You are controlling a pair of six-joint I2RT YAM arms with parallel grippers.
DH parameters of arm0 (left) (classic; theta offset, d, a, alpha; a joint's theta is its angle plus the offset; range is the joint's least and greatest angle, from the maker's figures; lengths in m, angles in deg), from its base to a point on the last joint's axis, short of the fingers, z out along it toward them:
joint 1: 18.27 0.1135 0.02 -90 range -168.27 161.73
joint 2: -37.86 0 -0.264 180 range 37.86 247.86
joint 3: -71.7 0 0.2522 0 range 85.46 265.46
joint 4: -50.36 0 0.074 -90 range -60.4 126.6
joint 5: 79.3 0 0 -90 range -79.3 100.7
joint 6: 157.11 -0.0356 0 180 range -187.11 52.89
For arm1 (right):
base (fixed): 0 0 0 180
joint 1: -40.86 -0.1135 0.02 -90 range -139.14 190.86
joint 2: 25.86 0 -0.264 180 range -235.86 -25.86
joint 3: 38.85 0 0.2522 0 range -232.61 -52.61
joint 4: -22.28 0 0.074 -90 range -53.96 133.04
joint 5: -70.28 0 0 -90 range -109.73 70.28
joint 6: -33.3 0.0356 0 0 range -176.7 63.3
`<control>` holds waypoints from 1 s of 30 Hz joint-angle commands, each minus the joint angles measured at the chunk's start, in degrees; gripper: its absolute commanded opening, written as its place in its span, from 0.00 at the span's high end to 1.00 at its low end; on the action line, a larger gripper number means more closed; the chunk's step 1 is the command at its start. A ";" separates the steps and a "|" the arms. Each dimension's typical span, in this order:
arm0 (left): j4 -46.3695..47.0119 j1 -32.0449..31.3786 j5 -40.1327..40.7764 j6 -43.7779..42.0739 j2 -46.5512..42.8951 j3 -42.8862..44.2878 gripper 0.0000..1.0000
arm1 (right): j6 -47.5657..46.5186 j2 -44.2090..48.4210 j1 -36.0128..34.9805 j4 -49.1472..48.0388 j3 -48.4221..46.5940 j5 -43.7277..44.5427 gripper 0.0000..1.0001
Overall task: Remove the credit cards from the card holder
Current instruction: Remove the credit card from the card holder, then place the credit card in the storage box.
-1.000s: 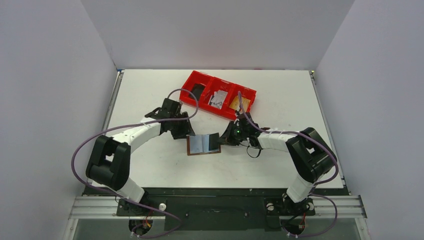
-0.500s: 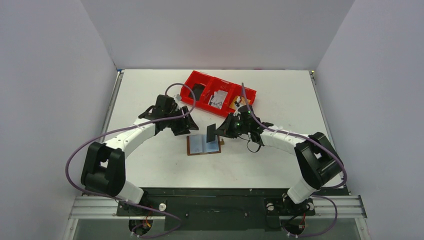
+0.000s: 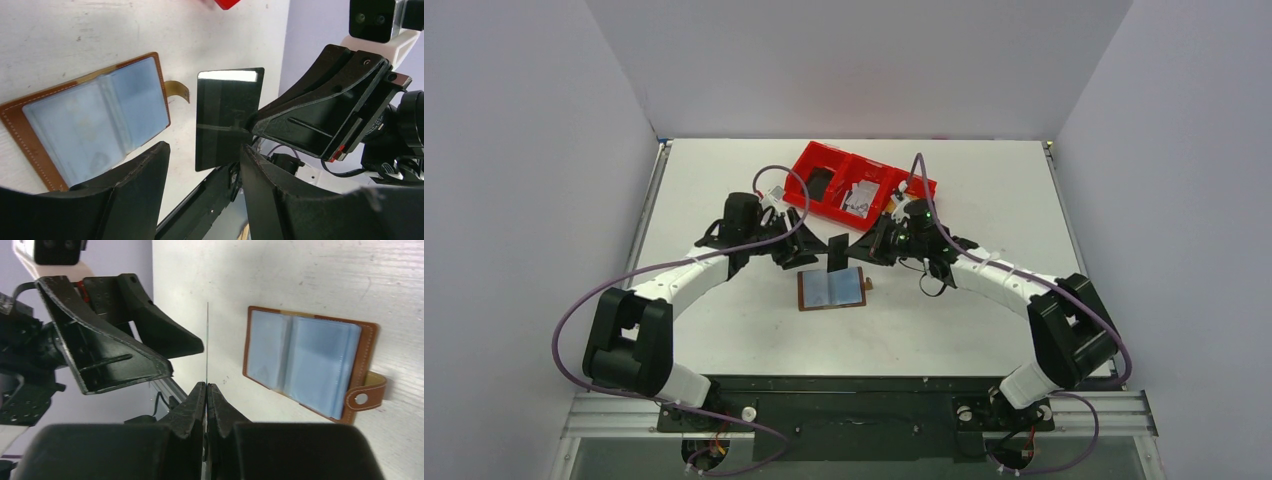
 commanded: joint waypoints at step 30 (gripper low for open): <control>24.27 0.77 -12.30 12.37 -1.02 -5.01 1.00 | 4.29 4.16 0.15 -6.17 -1.52 -4.16 1.00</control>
